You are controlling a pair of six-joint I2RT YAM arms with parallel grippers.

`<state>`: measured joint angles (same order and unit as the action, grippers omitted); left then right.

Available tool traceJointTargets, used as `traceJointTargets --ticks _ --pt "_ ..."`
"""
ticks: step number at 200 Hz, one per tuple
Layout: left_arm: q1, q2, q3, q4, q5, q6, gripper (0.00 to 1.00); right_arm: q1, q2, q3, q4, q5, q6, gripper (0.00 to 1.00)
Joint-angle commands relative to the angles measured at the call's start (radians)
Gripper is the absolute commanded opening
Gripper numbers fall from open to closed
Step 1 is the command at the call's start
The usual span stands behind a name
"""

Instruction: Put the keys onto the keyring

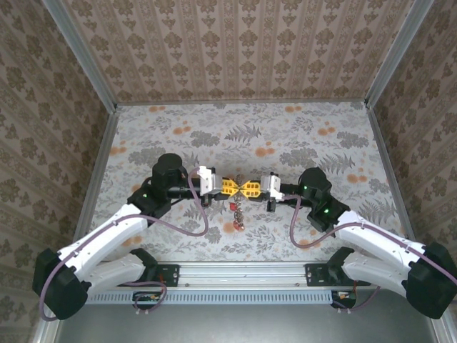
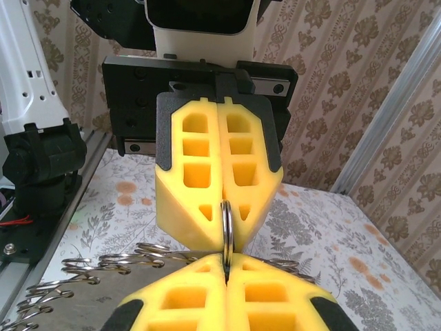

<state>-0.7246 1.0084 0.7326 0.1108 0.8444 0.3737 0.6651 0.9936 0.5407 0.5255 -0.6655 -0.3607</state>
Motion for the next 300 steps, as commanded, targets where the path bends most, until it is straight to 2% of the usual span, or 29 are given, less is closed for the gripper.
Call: traceJointTargets --ticks 1,10,27,40,63,117,209,226,235,246,300 --pt "-0.001 0.012 -0.010 0.036 0.011 0.001 0.00 0.010 -0.031 0.001 0.054 -0.022 0.022 0.00" --pt "-0.002 0.012 -0.009 0.034 0.004 -0.004 0.00 0.010 -0.039 0.000 0.043 -0.007 0.020 0.00" --pt "-0.002 0.009 -0.003 0.019 -0.018 -0.004 0.20 0.010 -0.048 0.019 -0.043 0.023 0.000 0.00" --pt "0.000 0.006 0.009 -0.018 -0.022 0.017 0.29 0.010 -0.050 0.042 -0.133 0.034 -0.039 0.00" --pt "0.006 0.014 0.049 -0.126 -0.011 0.068 0.31 0.010 -0.055 0.065 -0.221 0.084 -0.067 0.00" --pt "0.007 0.043 0.059 -0.178 0.002 0.083 0.29 0.014 -0.052 0.087 -0.315 0.136 -0.099 0.00" --pt "-0.032 0.092 0.103 -0.231 -0.099 0.111 0.28 0.033 -0.006 0.088 -0.295 0.141 -0.092 0.00" --pt "-0.032 0.087 0.113 -0.257 -0.081 0.123 0.20 0.034 -0.006 0.083 -0.289 0.150 -0.092 0.00" --pt "-0.031 0.085 0.116 -0.269 -0.075 0.132 0.13 0.034 -0.006 0.082 -0.291 0.151 -0.095 0.00" --pt "-0.031 0.089 0.122 -0.287 -0.069 0.142 0.00 0.034 -0.006 0.083 -0.290 0.151 -0.095 0.00" --pt "-0.033 0.111 0.131 -0.293 -0.061 0.151 0.00 0.034 -0.024 0.064 -0.239 0.125 -0.075 0.00"
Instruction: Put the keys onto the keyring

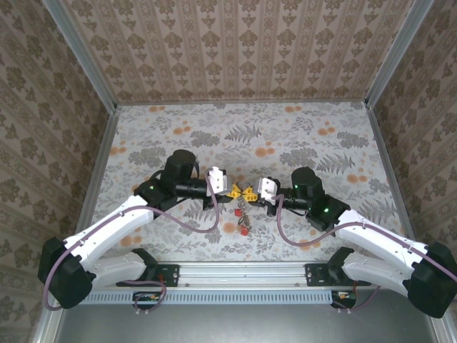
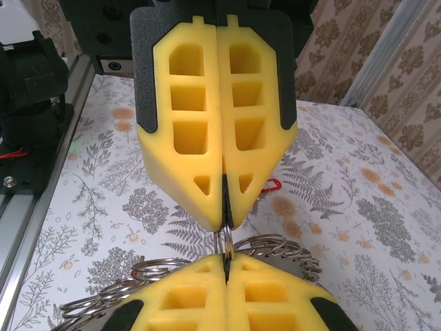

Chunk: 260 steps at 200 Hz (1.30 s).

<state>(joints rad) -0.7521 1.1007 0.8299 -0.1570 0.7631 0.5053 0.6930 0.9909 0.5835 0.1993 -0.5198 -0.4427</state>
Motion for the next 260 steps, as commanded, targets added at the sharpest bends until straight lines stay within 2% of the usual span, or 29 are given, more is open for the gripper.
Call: traceJointTargets --ticks 1,8,23,36,56,77,108,118,145,162,197,260 --pt "-0.005 0.019 0.034 -0.025 0.021 0.018 0.00 0.007 -0.021 0.021 0.088 -0.020 0.007 0.00" --pt "-0.006 0.023 0.034 -0.019 0.022 0.014 0.00 0.007 -0.024 0.019 0.088 -0.020 0.009 0.00" --pt "-0.006 0.032 0.036 -0.006 0.018 -0.001 0.24 0.006 -0.029 0.015 0.088 -0.017 0.011 0.00" --pt "-0.006 0.040 0.041 -0.011 0.016 -0.004 0.26 0.007 -0.029 0.013 0.085 -0.014 0.011 0.00" --pt "-0.007 0.045 0.042 -0.031 0.014 0.010 0.23 0.007 -0.029 0.009 0.086 -0.010 0.010 0.00" --pt "-0.011 0.032 0.040 -0.042 -0.028 0.028 0.00 0.006 -0.029 0.008 0.086 -0.009 0.009 0.00" --pt "-0.012 -0.011 0.022 0.019 -0.049 0.024 0.00 0.005 -0.030 -0.003 0.094 -0.026 0.017 0.00" --pt "-0.012 -0.027 0.012 0.059 -0.038 0.010 0.00 -0.011 -0.034 -0.025 0.150 -0.077 0.065 0.09" --pt "-0.004 -0.069 -0.033 0.234 0.013 -0.068 0.00 -0.035 -0.045 -0.077 0.291 -0.127 0.183 0.21" --pt "0.008 -0.083 -0.056 0.338 0.050 -0.130 0.00 -0.035 -0.059 -0.087 0.315 -0.131 0.193 0.22" --pt "0.010 -0.071 -0.045 0.409 0.122 -0.189 0.00 -0.035 -0.070 -0.093 0.379 -0.126 0.217 0.21" --pt "0.010 -0.045 -0.029 0.428 0.188 -0.215 0.00 -0.041 -0.118 -0.119 0.439 -0.069 0.233 0.23"
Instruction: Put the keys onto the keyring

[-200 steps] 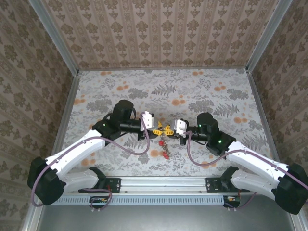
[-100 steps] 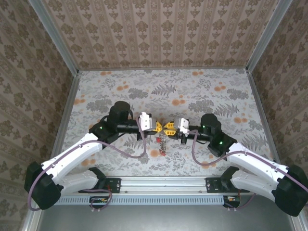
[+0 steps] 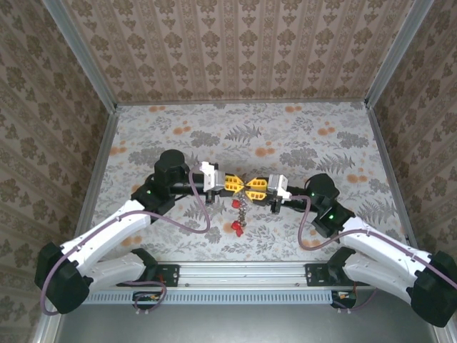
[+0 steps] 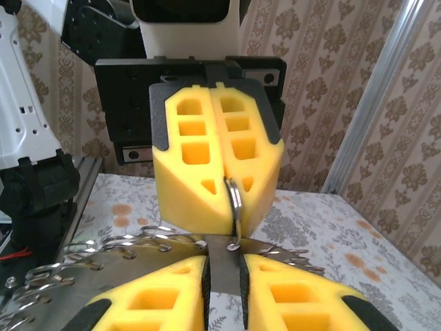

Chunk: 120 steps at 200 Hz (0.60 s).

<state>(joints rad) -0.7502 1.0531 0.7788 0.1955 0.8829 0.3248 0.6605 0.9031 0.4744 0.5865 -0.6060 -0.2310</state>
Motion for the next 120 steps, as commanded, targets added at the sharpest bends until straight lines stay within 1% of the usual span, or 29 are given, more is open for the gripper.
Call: traceJointTargets --ticks 1,19,35,49,69,91,120 --pt "0.007 0.003 0.022 0.076 0.069 -0.034 0.00 -0.009 -0.030 -0.010 0.052 0.017 0.021 0.23" --pt "0.007 0.011 0.022 0.086 0.086 -0.045 0.00 -0.012 -0.039 -0.007 0.045 0.007 0.021 0.24" --pt "0.006 0.017 0.022 0.094 0.092 -0.049 0.00 -0.012 -0.037 0.008 0.015 -0.028 0.011 0.18" --pt "0.005 0.021 0.022 0.103 0.091 -0.053 0.00 -0.012 -0.027 0.034 -0.031 -0.072 -0.003 0.18" --pt "0.001 0.030 0.025 0.117 0.100 -0.062 0.00 -0.012 -0.012 0.042 -0.036 -0.082 -0.010 0.18" --pt "-0.006 0.040 0.030 0.124 0.109 -0.069 0.00 -0.012 0.001 0.060 -0.058 -0.099 -0.028 0.15" --pt "-0.012 0.053 0.025 0.121 0.113 -0.067 0.00 -0.012 0.016 0.079 -0.072 -0.121 -0.040 0.19"
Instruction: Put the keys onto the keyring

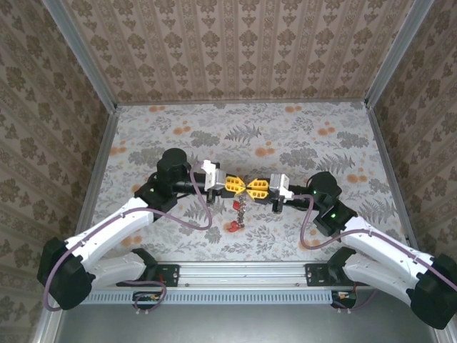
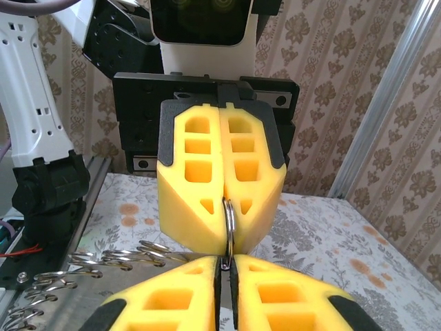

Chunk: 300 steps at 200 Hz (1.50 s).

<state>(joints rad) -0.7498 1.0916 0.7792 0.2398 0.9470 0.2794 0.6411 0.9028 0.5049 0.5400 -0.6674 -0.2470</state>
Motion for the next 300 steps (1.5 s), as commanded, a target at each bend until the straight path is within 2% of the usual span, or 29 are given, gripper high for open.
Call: traceJointTargets --ticks 1,39,63,75,86,114,143,191,197,203,240,287,300 --pt "-0.012 0.014 0.024 0.077 0.049 -0.022 0.00 0.008 0.016 0.049 -0.026 -0.060 -0.025 0.19" --pt "-0.019 0.035 0.029 0.056 0.058 -0.005 0.00 0.008 0.018 0.070 -0.070 -0.065 -0.055 0.17" --pt "-0.023 0.047 0.034 0.021 0.058 0.022 0.00 0.008 0.025 0.075 -0.077 -0.070 -0.060 0.08" --pt "-0.023 0.048 0.032 0.003 0.050 0.033 0.00 0.008 0.026 0.073 -0.074 -0.064 -0.059 0.00" --pt "-0.023 0.046 0.031 -0.019 0.033 0.040 0.00 0.008 0.024 0.071 -0.087 -0.040 -0.059 0.00" --pt "-0.014 0.019 0.037 -0.138 -0.008 0.103 0.15 0.004 0.004 0.060 -0.155 0.033 -0.075 0.00" --pt "0.016 0.011 0.048 -0.222 0.008 0.137 0.15 0.003 0.001 0.049 -0.186 0.056 -0.074 0.00" --pt "0.026 0.026 0.067 -0.267 0.031 0.153 0.14 0.004 0.015 0.071 -0.263 0.075 -0.107 0.00" --pt "0.026 0.028 0.069 -0.270 0.032 0.155 0.09 0.003 0.016 0.070 -0.269 0.077 -0.110 0.00" --pt "0.027 0.029 0.069 -0.277 0.031 0.162 0.00 0.003 0.015 0.070 -0.271 0.078 -0.112 0.00" --pt "0.026 0.039 0.064 -0.279 0.011 0.174 0.00 0.003 0.015 0.056 -0.247 0.065 -0.099 0.00" --pt "0.026 0.029 0.023 -0.202 -0.014 0.158 0.00 0.002 0.019 0.022 -0.215 0.064 -0.086 0.00" --pt "0.025 0.025 0.014 -0.172 -0.014 0.147 0.00 0.000 0.026 0.012 -0.212 0.055 -0.084 0.13"
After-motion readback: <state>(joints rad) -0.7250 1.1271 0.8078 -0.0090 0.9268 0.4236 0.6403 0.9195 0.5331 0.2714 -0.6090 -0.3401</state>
